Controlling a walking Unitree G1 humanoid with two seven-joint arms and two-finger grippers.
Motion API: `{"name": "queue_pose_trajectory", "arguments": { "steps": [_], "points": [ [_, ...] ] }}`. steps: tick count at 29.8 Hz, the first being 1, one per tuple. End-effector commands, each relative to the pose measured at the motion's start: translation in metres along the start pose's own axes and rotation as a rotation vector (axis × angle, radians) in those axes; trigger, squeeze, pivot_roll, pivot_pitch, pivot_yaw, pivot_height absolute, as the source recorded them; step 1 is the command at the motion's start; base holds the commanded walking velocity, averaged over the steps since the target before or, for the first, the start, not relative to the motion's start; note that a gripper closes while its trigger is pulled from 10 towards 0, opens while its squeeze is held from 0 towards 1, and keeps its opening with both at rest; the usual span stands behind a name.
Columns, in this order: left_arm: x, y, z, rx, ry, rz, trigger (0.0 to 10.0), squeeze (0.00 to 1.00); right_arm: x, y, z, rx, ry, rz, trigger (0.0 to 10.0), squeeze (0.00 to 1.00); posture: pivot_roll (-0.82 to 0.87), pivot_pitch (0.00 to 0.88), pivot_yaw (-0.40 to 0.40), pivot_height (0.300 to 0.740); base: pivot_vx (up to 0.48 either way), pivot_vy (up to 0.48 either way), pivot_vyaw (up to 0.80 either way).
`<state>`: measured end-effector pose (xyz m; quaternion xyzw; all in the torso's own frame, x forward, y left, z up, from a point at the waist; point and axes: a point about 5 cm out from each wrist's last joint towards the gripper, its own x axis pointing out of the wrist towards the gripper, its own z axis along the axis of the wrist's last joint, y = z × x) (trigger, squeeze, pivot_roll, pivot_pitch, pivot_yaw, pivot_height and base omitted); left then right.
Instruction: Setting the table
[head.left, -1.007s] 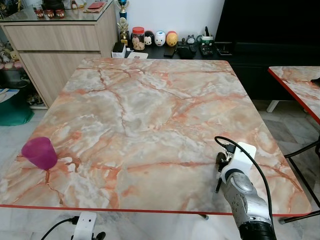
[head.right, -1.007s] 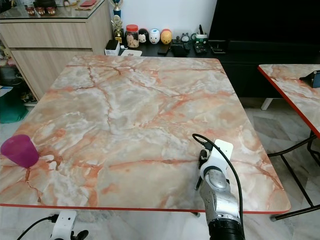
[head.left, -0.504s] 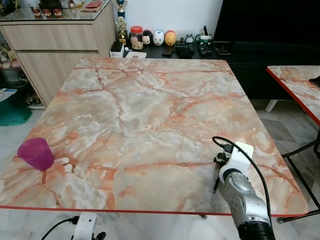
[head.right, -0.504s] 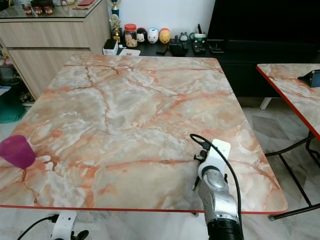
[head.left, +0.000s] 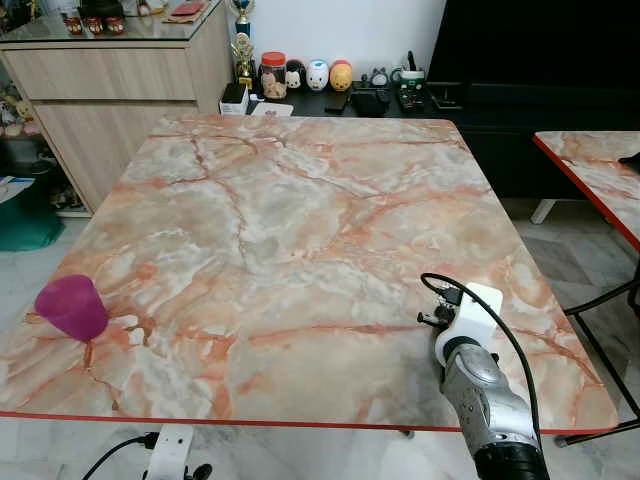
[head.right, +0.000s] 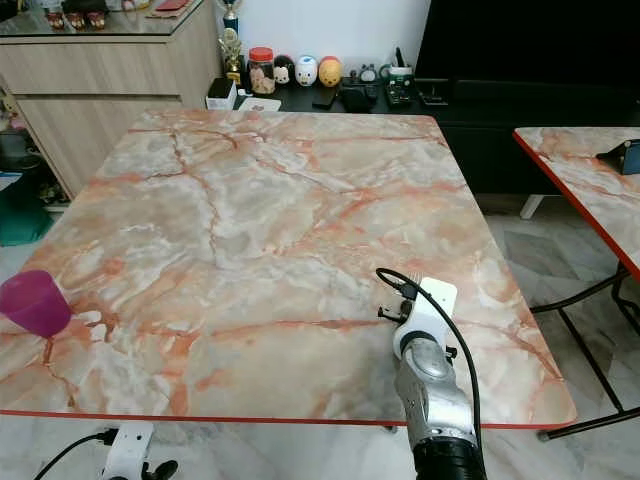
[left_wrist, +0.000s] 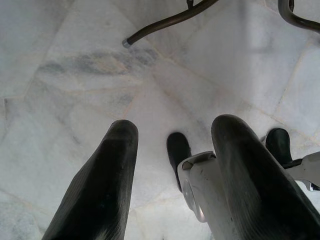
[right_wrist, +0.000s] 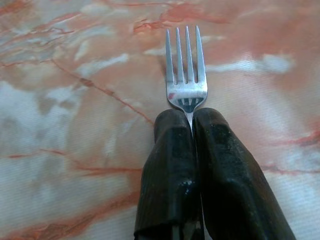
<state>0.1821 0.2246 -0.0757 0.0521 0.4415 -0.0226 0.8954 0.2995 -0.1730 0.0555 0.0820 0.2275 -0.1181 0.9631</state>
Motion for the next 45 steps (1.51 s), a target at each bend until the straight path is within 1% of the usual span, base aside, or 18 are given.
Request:
{"name": "queue_pose_trajectory", "arguments": {
  "steps": [1, 4, 6, 8, 10, 11, 12, 15, 17, 18, 22, 24, 29, 31, 34, 36, 40, 45],
  "points": [
    [-0.001, -0.001, -0.005, 0.017, 0.017, -0.006, 10.0, 0.00, 0.001, 0.002, -0.006, -0.012, 0.030, 0.018, 0.0, 0.00, -0.01, 0.000, -0.036, 0.740, 0.000, 0.000, 0.00],
    [-0.001, -0.001, -0.005, 0.016, 0.017, -0.005, 10.0, 0.00, 0.001, 0.003, -0.005, -0.017, 0.026, 0.026, 0.0, 0.00, 0.00, 0.000, -0.037, 0.740, 0.000, 0.000, 0.00],
    [-0.001, -0.001, -0.005, 0.015, 0.017, -0.004, 10.0, 0.00, 0.001, 0.003, -0.003, -0.062, 0.007, 0.022, 0.0, 0.00, 0.00, 0.000, -0.038, 0.740, 0.000, 0.000, 0.00],
    [-0.001, -0.001, -0.004, 0.015, 0.017, -0.004, 10.0, 0.00, 0.001, 0.002, -0.002, -0.067, -0.003, 0.019, 0.0, 0.00, 0.00, 0.000, -0.038, 0.740, 0.000, 0.000, 0.00],
    [-0.001, -0.001, -0.004, 0.013, 0.017, -0.001, 10.0, 0.00, -0.001, 0.002, 0.006, -0.050, -0.068, 0.021, 0.0, 0.00, 0.00, 0.000, -0.039, 0.740, 0.000, 0.000, 0.00],
    [-0.001, -0.001, -0.004, 0.013, 0.018, -0.001, 10.0, 0.00, -0.002, 0.003, 0.009, -0.057, -0.091, 0.020, 3.9, 0.00, 0.00, 0.000, -0.039, 0.740, 0.000, 0.000, 0.00],
    [-0.001, -0.001, -0.004, 0.013, 0.019, 0.000, 10.0, 0.00, -0.003, 0.002, 0.015, -0.077, -0.131, 0.017, 10.0, 0.00, 0.00, 0.000, -0.039, 0.740, 0.000, 0.000, 0.00],
    [-0.001, 0.000, -0.004, 0.013, 0.021, 0.000, 10.0, 0.00, -0.007, 0.002, 0.022, -0.108, -0.194, 0.017, 10.0, 0.00, 0.00, 0.000, -0.039, 0.740, 0.000, 0.000, 0.00],
    [-0.001, 0.000, -0.004, 0.013, 0.022, 0.000, 10.0, 0.00, -0.013, 0.001, 0.028, -0.134, -0.258, 0.025, 10.0, 0.00, 0.00, 0.000, -0.040, 0.740, 0.000, 0.000, 0.00],
    [-0.001, 0.000, -0.004, 0.013, 0.022, 0.000, 10.0, 0.00, -0.019, 0.001, 0.031, -0.147, -0.305, 0.040, 10.0, 0.00, -0.01, 0.000, -0.039, 0.740, 0.000, 0.000, 0.00],
    [-0.001, -0.001, -0.004, 0.014, 0.023, 0.000, 10.0, 0.00, -0.028, 0.000, 0.034, -0.180, -0.371, 0.062, 10.0, 0.00, -0.01, 0.000, -0.038, 0.740, 0.000, 0.000, 0.00],
    [0.000, -0.001, -0.004, 0.015, 0.024, 0.001, 10.0, 0.00, -0.037, -0.005, 0.037, -0.226, -0.440, 0.064, 10.0, 0.00, -0.01, 0.000, -0.038, 0.740, 0.000, 0.000, 0.00],
    [0.000, 0.000, -0.004, 0.018, 0.025, 0.004, 10.0, 0.00, -0.048, -0.012, 0.043, -0.250, -0.536, 0.048, 10.0, 0.00, -0.01, 0.000, -0.033, 0.740, 0.000, 0.000, 0.00],
    [0.000, 0.000, -0.004, 0.021, 0.027, 0.006, 10.0, 0.00, -0.052, -0.013, 0.045, -0.240, -0.572, 0.052, 10.0, 0.00, -0.01, 0.000, -0.033, 0.740, 0.000, 0.000, 0.00],
    [0.000, 0.000, -0.003, 0.022, 0.027, 0.007, 10.0, 0.00, -0.055, -0.010, 0.049, -0.241, -0.600, 0.081, 10.0, 0.00, -0.01, 0.000, -0.033, 0.740, 0.000, 0.000, 0.00],
    [0.000, 0.001, -0.003, 0.020, 0.027, 0.009, 10.0, 0.00, -0.058, -0.003, 0.053, -0.287, -0.647, 0.121, 10.0, 0.00, -0.01, 0.000, -0.032, 0.740, 0.000, 0.000, 0.00],
    [0.000, 0.001, -0.004, 0.019, 0.028, 0.012, 10.0, 0.00, -0.062, 0.006, 0.055, -0.330, -0.686, 0.169, 10.0, 0.00, -0.01, 0.000, -0.032, 0.740, 0.000, 0.000, 0.00],
    [0.000, 0.001, -0.003, 0.017, 0.026, 0.019, 10.0, 0.00, -0.061, 0.007, 0.056, -0.332, -0.695, 0.171, 10.0, 0.00, -0.01, 0.000, -0.031, 0.740, 0.000, 0.000, 0.00]
  ]
}}
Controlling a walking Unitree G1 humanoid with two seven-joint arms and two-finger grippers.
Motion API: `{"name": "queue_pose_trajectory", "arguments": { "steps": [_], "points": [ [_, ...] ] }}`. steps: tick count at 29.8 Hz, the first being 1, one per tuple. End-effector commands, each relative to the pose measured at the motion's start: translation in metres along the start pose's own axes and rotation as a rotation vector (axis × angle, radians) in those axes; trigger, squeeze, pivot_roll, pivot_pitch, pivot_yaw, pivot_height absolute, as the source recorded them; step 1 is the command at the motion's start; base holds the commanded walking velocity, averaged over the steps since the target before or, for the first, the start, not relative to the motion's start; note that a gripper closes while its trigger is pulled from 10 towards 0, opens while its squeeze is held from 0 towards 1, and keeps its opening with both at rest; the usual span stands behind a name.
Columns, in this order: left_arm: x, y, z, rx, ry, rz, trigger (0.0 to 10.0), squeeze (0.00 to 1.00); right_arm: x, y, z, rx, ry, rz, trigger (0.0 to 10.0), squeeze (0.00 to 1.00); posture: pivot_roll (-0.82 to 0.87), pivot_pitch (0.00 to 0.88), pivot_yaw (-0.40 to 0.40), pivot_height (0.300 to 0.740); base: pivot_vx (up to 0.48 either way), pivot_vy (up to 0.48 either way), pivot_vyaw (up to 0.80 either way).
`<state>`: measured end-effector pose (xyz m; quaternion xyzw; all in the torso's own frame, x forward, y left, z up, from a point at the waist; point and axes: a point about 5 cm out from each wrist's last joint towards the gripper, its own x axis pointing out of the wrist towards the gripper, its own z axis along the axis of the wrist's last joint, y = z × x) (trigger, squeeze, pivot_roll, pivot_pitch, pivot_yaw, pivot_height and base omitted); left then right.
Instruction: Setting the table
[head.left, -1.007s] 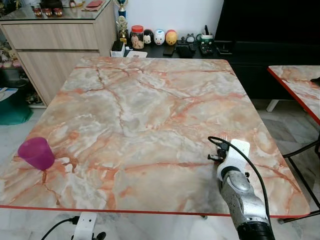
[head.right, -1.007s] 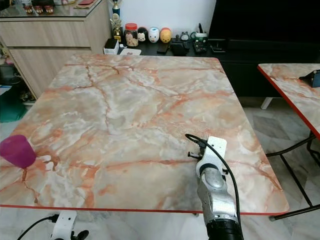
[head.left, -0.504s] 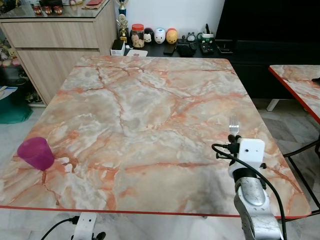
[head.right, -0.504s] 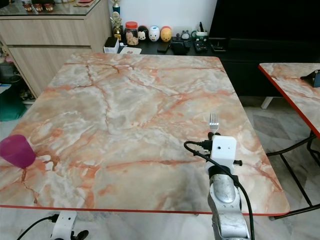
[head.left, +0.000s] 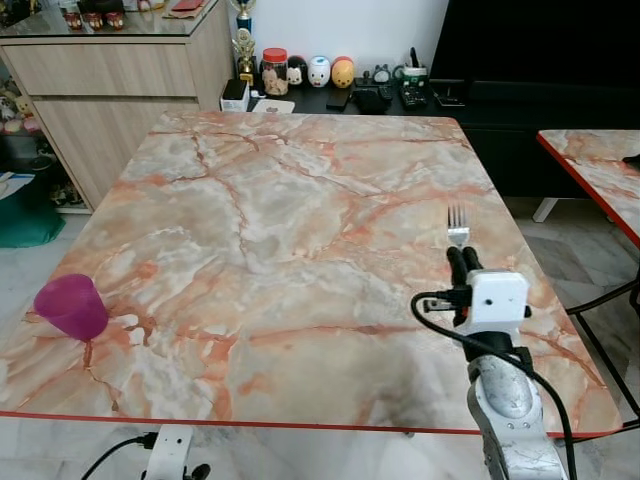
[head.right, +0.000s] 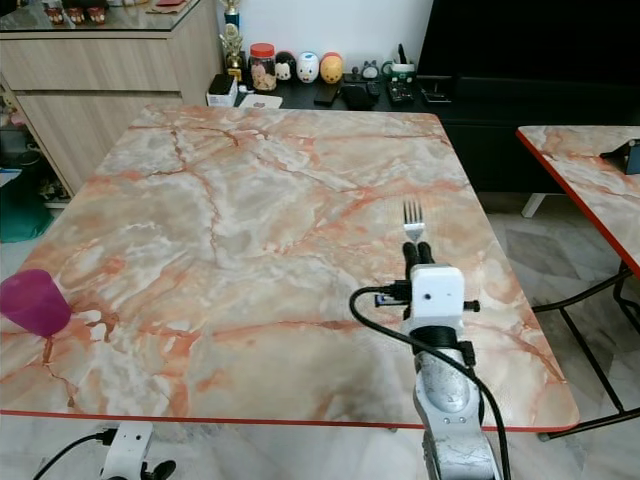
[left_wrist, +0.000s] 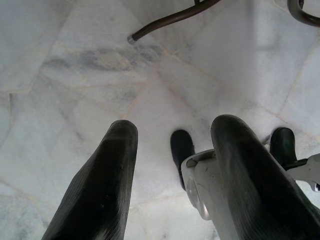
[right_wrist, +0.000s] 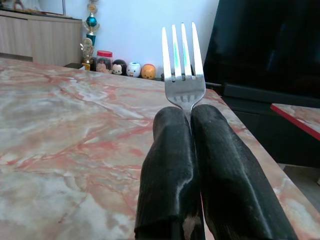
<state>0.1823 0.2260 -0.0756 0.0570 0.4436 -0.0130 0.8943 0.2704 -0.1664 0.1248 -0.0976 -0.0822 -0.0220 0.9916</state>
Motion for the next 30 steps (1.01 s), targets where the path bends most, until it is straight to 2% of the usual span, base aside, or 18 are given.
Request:
{"name": "queue_pose_trajectory", "arguments": {
  "steps": [1, 9, 12, 23, 30],
  "points": [
    [-0.0004, -0.0002, -0.0032, 0.011, 0.017, 0.000, 10.0, 0.00, 0.0037, -0.0024, 0.0100, -0.004, -0.050, -0.001, 10.0, 0.00, -0.01, 0.000, -0.031, 0.740, 0.000, 0.000, 0.00],
    [-0.0005, 0.0000, -0.0035, 0.014, 0.018, 0.004, 10.0, 0.00, 0.0026, -0.0002, 0.0113, -0.004, -0.064, -0.008, 10.0, 0.00, -0.01, 0.000, -0.033, 0.740, 0.000, 0.000, 0.00],
    [-0.0006, 0.0008, -0.0034, 0.023, 0.017, 0.009, 10.0, 0.00, 0.0039, -0.0001, 0.0114, 0.044, -0.052, -0.038, 10.0, 0.00, -0.02, 0.000, -0.032, 0.740, 0.000, 0.000, 0.00],
    [-0.0005, -0.0004, -0.0016, 0.040, 0.000, -0.004, 10.0, 0.00, 0.0106, 0.0027, 0.0126, 0.034, -0.051, -0.044, 10.0, 0.00, -0.03, 0.000, -0.029, 0.740, 0.000, 0.000, 0.00],
    [-0.0011, 0.0000, -0.0032, 0.045, 0.001, -0.006, 10.0, 0.00, 0.0110, 0.0026, 0.0136, 0.033, -0.057, -0.062, 10.0, 0.00, -0.03, 0.000, -0.023, 0.740, 0.000, -0.304, 0.00]
  ]
}}
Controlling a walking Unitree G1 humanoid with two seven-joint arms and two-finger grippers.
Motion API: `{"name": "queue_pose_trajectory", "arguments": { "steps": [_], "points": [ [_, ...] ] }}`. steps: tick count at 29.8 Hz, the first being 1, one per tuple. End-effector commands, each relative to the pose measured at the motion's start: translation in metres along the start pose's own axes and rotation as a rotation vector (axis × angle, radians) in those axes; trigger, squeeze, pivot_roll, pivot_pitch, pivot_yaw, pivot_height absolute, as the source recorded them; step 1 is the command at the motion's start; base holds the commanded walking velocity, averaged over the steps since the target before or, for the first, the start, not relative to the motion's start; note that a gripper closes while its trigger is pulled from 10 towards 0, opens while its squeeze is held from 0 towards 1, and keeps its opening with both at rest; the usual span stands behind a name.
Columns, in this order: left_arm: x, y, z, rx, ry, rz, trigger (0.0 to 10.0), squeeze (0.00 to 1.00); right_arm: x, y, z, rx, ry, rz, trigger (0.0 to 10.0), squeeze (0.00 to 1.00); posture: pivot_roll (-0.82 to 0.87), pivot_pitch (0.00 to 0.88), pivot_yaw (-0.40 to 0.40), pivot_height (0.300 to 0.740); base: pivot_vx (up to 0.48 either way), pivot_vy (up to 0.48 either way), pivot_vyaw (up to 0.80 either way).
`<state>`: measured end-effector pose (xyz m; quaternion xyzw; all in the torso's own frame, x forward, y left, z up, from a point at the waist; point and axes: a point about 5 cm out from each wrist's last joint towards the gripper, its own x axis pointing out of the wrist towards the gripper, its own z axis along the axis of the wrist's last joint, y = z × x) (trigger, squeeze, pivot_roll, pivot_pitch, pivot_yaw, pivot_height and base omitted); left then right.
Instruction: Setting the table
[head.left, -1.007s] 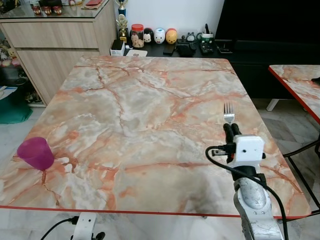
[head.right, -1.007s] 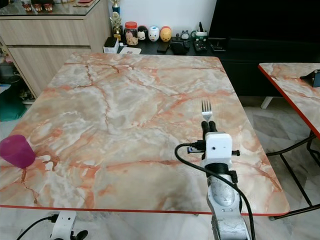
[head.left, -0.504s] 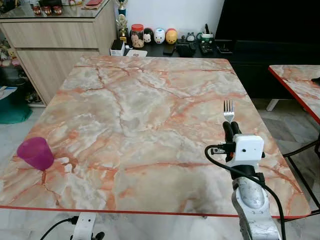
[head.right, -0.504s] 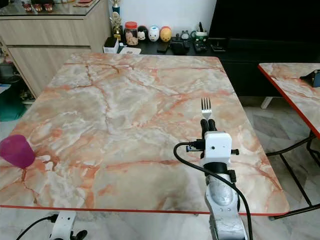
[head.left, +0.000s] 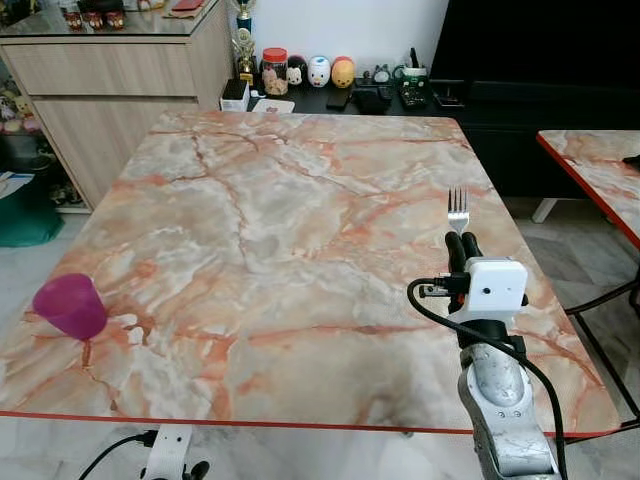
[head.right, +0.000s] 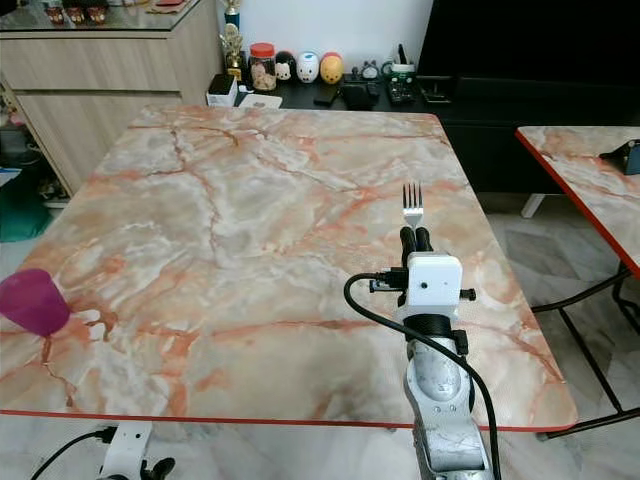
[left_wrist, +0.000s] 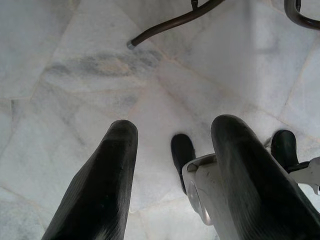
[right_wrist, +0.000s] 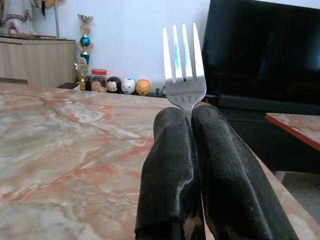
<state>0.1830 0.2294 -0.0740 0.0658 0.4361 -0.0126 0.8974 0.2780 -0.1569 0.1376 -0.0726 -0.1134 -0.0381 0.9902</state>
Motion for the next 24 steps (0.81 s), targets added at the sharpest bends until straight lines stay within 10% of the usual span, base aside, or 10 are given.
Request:
{"name": "queue_pose_trajectory", "arguments": {
  "steps": [1, 24],
  "points": [
    [-0.0004, -0.0035, -0.0043, 0.031, 0.017, -0.016, 10.0, 0.00, 0.0018, -0.0045, 0.0006, -0.017, 0.001, -0.019, 10.0, 0.00, -0.03, 0.000, -0.022, 0.740, 0.000, -0.307, 0.00],
    [-0.0008, -0.0041, -0.0054, 0.036, 0.015, -0.025, 10.0, 0.00, 0.0069, -0.0026, 0.0074, -0.019, -0.038, -0.050, 10.0, 0.00, -0.03, 0.000, -0.021, 0.740, 0.000, -0.305, 0.00]
  ]
}}
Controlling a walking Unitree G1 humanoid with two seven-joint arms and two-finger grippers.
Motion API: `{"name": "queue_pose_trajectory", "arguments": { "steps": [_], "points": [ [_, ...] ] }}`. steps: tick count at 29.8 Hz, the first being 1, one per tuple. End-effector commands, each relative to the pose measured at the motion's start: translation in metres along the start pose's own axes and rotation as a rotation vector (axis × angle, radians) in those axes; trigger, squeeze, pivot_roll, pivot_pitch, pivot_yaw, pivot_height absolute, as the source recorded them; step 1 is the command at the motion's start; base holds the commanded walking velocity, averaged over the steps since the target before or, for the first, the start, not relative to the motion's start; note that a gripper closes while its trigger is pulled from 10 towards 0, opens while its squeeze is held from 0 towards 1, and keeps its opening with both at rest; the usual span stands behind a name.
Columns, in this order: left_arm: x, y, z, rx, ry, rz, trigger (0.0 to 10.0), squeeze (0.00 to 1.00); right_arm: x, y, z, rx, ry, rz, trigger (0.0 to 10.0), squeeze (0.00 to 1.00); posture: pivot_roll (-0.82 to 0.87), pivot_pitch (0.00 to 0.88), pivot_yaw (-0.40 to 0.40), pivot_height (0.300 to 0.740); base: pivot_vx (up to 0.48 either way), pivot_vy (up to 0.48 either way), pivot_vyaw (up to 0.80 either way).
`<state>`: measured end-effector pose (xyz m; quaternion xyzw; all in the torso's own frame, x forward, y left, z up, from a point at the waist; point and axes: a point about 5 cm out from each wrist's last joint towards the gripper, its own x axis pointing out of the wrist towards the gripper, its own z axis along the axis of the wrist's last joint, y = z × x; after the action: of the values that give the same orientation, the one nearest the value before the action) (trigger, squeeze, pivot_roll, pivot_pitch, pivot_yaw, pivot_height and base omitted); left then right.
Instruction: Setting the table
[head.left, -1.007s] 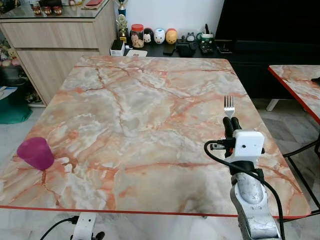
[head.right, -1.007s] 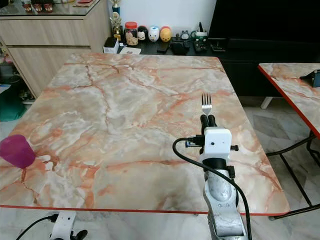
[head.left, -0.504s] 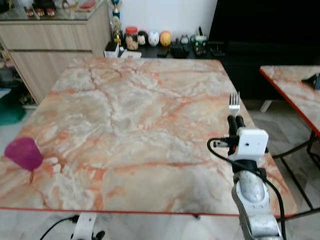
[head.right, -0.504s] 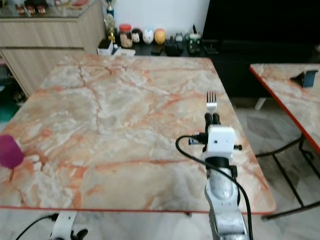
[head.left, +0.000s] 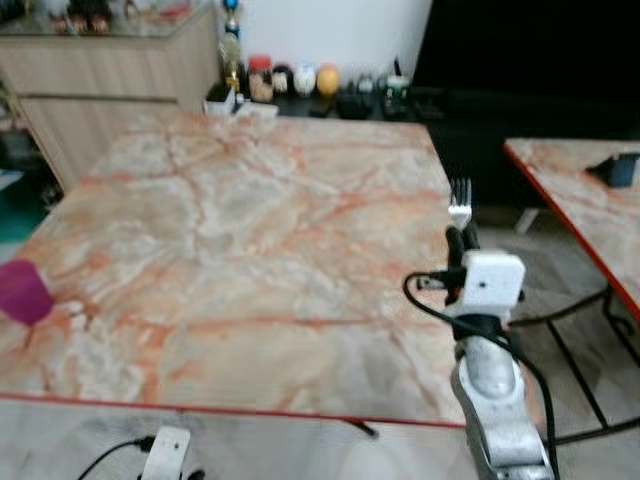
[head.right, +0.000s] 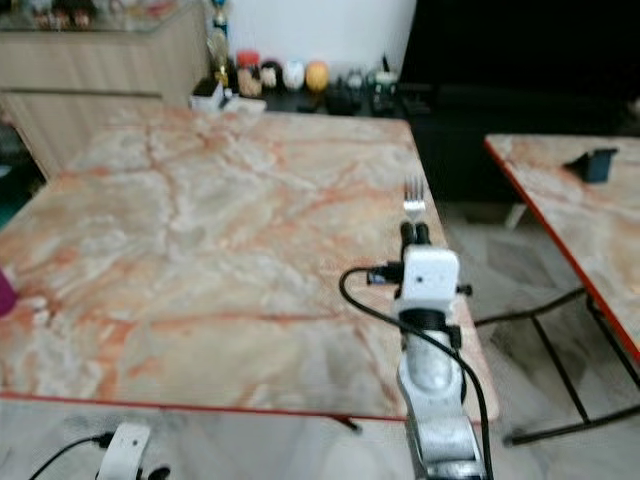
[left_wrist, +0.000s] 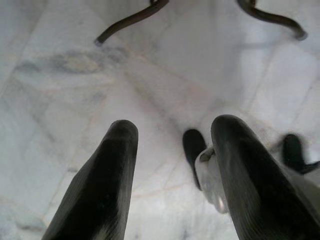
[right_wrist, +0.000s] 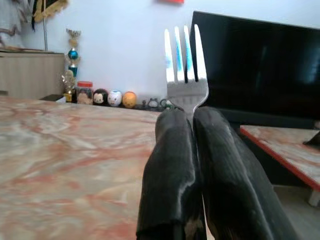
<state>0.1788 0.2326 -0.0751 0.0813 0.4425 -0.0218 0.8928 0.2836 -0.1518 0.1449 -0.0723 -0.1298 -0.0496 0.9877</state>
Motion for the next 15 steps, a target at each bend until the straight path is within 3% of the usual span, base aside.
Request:
{"name": "queue_pose_trajectory", "arguments": {
  "steps": [1, 15],
  "points": [
    [0.001, -0.007, -0.001, 0.000, 0.000, -0.022, 10.0, 0.00, 0.001, -0.007, 0.002, -0.019, -0.010, -0.025, 10.0, 0.00, -0.03, 0.000, -0.022, 0.740, 0.000, -0.304, 0.00],
    [0.001, -0.006, 0.001, -0.001, 0.000, -0.023, 10.0, 0.00, 0.013, -0.020, 0.018, -0.014, -0.068, -0.088, 10.0, 0.00, -0.04, 0.000, -0.017, 0.740, 0.000, -0.305, 0.00]
  ]
}}
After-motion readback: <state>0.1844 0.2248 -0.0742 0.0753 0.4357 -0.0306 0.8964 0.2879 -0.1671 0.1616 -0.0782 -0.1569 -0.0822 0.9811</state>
